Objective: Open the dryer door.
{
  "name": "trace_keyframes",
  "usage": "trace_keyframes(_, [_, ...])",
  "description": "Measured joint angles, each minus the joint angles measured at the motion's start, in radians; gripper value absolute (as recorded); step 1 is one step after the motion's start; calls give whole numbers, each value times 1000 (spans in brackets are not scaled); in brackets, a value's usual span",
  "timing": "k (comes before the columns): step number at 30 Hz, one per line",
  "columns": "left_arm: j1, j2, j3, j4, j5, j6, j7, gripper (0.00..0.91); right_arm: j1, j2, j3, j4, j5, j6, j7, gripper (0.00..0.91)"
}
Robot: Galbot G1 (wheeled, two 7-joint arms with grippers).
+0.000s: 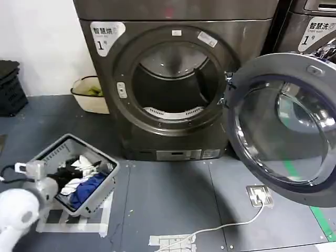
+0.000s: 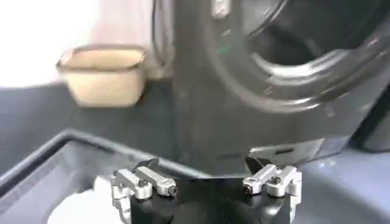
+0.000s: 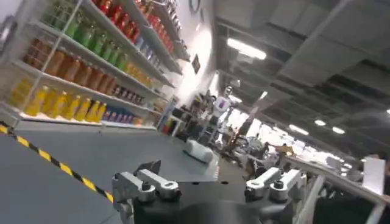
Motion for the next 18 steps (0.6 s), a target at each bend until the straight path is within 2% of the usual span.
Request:
trace_keyframes(7, [-26,152,1,72,-356,0,-233,907,3,3,-23,5,36,13,-8,907])
trace_keyframes(14, [-105,301,111,148,-653,-1,-456,907,2,10,-30,13,54,28,-9,907])
trace_keyframes(18, [-148,363,152,194,-852,-1,-534,907,-6,12,-26,10,62,39,-12,907])
